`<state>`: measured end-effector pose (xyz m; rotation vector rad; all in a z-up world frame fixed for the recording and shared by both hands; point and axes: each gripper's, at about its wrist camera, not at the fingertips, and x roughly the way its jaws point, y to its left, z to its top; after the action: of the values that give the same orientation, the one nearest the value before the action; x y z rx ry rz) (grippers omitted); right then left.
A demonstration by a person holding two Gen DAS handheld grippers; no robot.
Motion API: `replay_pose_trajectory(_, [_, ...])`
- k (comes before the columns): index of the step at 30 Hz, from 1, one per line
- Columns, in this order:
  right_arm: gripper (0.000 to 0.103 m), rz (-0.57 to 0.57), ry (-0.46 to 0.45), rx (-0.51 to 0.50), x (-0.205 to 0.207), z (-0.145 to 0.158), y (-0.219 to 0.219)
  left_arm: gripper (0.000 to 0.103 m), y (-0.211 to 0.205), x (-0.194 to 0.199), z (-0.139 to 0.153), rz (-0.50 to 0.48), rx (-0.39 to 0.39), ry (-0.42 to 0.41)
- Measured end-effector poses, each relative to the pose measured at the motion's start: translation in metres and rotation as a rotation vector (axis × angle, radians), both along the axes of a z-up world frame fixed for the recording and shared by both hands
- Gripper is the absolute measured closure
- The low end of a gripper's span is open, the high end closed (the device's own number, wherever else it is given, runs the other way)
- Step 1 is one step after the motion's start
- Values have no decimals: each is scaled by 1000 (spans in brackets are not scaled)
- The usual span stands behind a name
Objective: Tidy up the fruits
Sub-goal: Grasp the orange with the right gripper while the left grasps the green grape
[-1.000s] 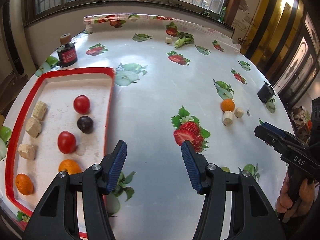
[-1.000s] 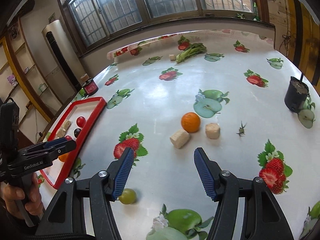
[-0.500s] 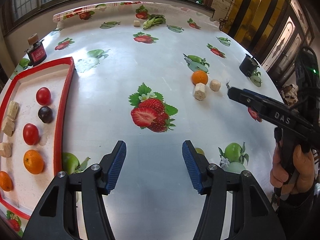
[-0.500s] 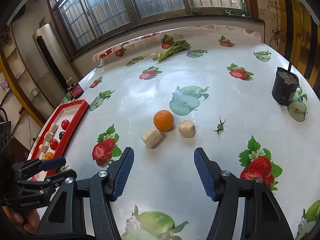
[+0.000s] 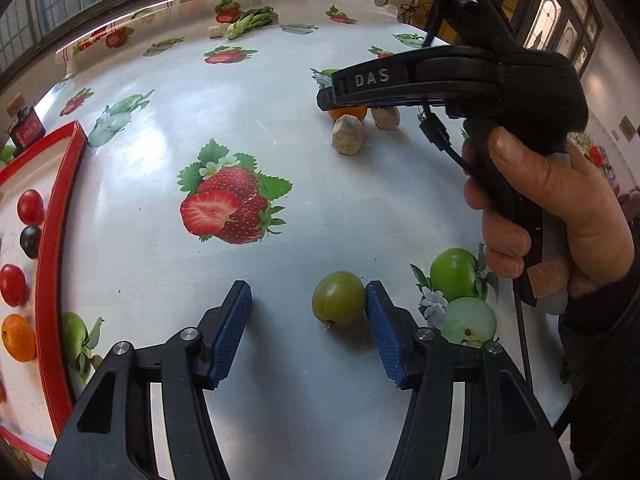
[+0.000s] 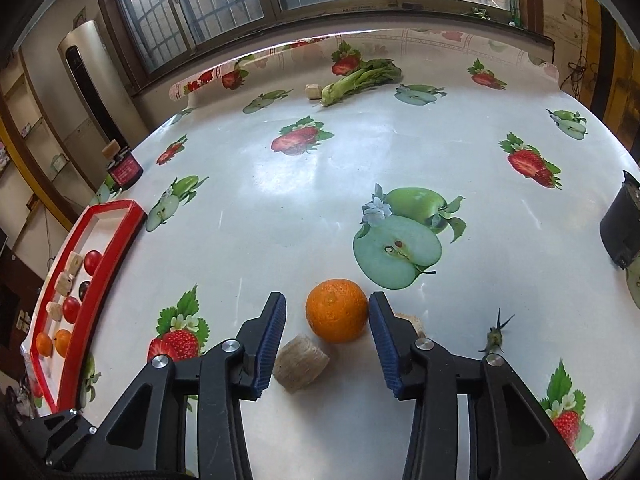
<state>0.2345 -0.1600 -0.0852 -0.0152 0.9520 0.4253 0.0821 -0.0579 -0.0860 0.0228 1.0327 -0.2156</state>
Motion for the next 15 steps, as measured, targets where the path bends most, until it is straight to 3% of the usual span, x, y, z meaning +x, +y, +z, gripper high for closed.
replay_pose_trajectory(2, [62, -1, -7, -26, 3, -2, 2, 56, -4, -1, 0, -21, 20, -21])
replay_pose_trajectory(4, [68, -5, -9, -27, 3, -3, 0, 76, -5, -1, 1, -50, -15, -23])
replay_pose_trajectory(5, [69, -5, -5, -13, 3, -2, -2, 81, -6, 0, 1, -65, -34, -16])
replay_pose_trajectory(15, [70, -13, -56, 77, -35, 27, -26, 81, 35, 8, 18, 36, -72, -51])
